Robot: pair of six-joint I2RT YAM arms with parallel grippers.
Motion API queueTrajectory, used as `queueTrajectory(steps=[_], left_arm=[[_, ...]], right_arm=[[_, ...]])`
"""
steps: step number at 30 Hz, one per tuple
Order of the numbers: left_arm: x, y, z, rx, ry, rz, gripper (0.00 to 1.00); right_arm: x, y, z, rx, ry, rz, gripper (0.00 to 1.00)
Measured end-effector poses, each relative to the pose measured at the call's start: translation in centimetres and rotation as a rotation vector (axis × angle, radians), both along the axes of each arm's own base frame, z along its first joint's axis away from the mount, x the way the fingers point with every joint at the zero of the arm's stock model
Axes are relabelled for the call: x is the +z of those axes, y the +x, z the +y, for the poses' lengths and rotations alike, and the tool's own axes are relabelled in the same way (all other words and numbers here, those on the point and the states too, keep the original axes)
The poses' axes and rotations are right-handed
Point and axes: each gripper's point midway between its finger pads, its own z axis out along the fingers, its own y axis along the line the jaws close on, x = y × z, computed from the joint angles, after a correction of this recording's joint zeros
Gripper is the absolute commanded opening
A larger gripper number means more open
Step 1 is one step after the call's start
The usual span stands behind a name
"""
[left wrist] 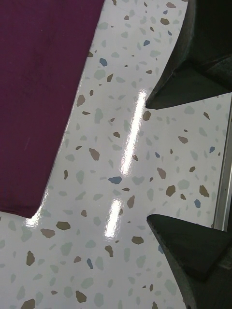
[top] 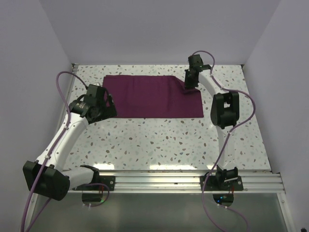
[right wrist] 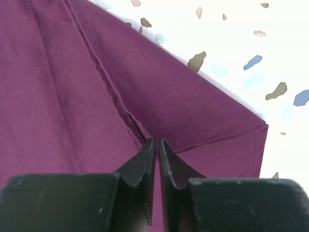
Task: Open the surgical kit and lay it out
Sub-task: Open the surgical kit at the center of the board.
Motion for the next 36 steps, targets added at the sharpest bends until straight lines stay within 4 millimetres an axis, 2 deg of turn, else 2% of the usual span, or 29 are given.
queueTrajectory(steps=[1,2,4,5,6,14,21,24,31,36], left_arm=[[0.0,0.0,0.0,0.000,0.001,0.000,0.94],[0.0,0.0,0.0,0.000,0.001,0.001,0.94],[0.0,0.0,0.0,0.000,0.001,0.001,0.94],[-0.1,0.0,0.0,0.000,0.001,0.002,0.94],[-0.1,0.0,0.0,0.000,0.001,0.002,0.94],[0.0,0.2,-0.1,0.001,-0.004,-0.004,0.93],[-0.3,0.1,-0.1,0.001,-0.006,-0.001,0.93],[-0.1,-0.1,-0.1,0.001,-0.008,-0.010,0.93],[-0.1,-1.0,0.2,0.001,-0.010,-0.019,0.94],[-0.1,-1.1,0.3,0.003,-0.007,-0.015,0.94]], right_arm=[[0.0,0.0,0.0,0.001,0.000,-0.002,0.19],[0.0,0.0,0.0,0.003,0.000,-0.002,0.50],[0.2,0.1,0.1,0.018,-0.006,-0.010,0.64],[0.3,0.0,0.2,0.026,-0.010,-0.012,0.75],[0.5,-0.1,0.3,0.036,-0.015,-0.017,0.78],[3.7,-0.9,2.7,0.147,-0.051,-0.081,0.79],[3.5,-1.4,3.4,0.171,-0.105,-0.079,0.77],[3.0,-1.1,2.7,0.157,-0.137,-0.075,0.75],[-0.3,-0.3,1.7,0.136,-0.204,-0.025,0.67],[-1.6,-0.4,1.3,0.131,-0.229,0.005,0.53]])
